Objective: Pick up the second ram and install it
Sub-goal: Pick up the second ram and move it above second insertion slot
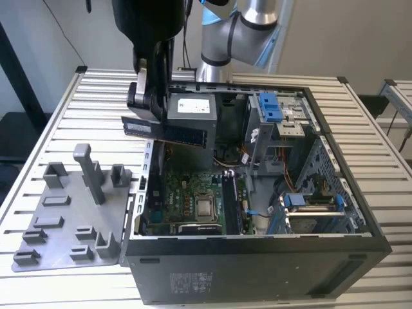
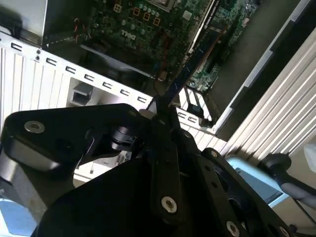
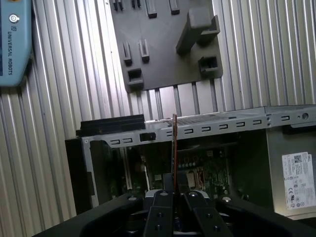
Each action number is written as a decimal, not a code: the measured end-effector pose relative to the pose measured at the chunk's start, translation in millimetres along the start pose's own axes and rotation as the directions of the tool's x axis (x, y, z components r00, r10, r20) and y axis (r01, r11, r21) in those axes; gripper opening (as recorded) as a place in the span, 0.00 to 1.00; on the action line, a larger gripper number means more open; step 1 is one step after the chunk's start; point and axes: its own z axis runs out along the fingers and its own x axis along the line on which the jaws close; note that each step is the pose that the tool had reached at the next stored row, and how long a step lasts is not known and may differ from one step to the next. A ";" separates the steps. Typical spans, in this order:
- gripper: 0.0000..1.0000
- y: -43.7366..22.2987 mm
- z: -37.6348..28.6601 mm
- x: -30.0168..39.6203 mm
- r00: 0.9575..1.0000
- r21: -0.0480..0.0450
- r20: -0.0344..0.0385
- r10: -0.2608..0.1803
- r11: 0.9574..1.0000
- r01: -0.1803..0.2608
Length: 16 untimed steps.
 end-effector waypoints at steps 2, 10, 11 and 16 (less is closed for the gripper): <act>0.14 -5.4 -0.1 -0.9 1.000 0.000 0.000 0.000 1.000 0.000; 0.14 -30.0 -0.5 -4.7 1.000 0.000 0.000 0.000 1.000 0.000; 0.14 -32.8 -0.5 -5.2 1.000 0.000 0.000 0.000 1.000 0.000; 0.14 -45.9 -0.8 -7.3 1.000 0.000 0.000 0.000 1.000 0.000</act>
